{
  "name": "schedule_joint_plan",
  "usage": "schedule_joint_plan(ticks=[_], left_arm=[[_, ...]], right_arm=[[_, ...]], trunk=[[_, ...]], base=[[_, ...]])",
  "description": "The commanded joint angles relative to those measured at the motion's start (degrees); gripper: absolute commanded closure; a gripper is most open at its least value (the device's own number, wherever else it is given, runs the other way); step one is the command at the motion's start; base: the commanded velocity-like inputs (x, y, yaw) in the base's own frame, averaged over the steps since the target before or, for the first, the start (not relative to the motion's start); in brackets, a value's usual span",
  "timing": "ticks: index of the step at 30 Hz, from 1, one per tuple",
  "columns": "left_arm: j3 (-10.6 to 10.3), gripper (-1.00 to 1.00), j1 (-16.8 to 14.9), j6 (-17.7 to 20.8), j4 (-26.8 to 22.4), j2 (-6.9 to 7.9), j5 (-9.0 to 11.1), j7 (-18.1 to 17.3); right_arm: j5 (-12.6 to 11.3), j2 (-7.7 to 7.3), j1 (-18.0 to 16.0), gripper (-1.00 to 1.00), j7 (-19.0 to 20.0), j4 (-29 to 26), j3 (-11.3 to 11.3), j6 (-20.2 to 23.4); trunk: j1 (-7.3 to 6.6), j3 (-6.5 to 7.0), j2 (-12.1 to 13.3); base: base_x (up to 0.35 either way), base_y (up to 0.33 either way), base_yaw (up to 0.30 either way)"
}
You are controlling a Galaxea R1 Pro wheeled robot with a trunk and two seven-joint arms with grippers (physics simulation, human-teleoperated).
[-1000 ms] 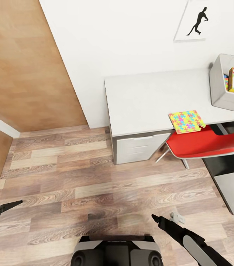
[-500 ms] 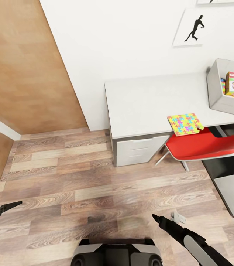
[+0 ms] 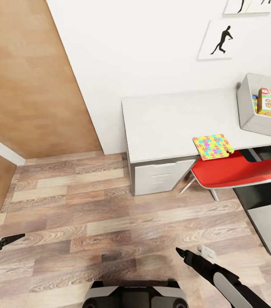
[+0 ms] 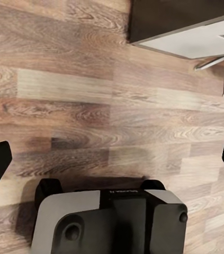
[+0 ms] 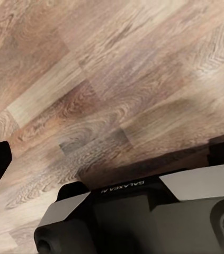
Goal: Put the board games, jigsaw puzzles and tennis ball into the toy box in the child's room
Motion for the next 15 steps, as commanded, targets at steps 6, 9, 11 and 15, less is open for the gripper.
schedule_joint_plan(ticks=[6,9,11,15], left_arm=[[0.06,-1.00,-0.04,0.56,-0.03,0.00,-0.05,0.51],[0.07,-1.00,-0.04,0.55,-0.03,0.00,-0.05,1.41],[0.07,-1.00,-0.04,0.55,-0.03,0.00,-0.05,2.24],[0.08,-1.00,-0.04,0.60,-0.04,0.00,-0.05,3.99]], right_arm=[[-0.45,-0.08,-0.06,-1.00,1.05,0.00,0.16,0.14],[-0.42,-0.11,-0.06,-1.00,1.31,0.26,0.15,0.16],[-0.45,-0.18,-0.06,-1.00,1.41,0.55,0.15,0.17],[-0.53,-1.18,-0.07,-1.00,1.82,0.99,0.15,0.18]], trunk=[[0.03,0.50,-0.08],[0.03,0.78,-0.08],[0.03,0.96,-0.08],[0.03,1.33,-0.08]], base=[[0.000,0.000,0.000],[0.000,0.000,0.000],[0.000,0.000,0.000],[0.000,0.000,0.000]])
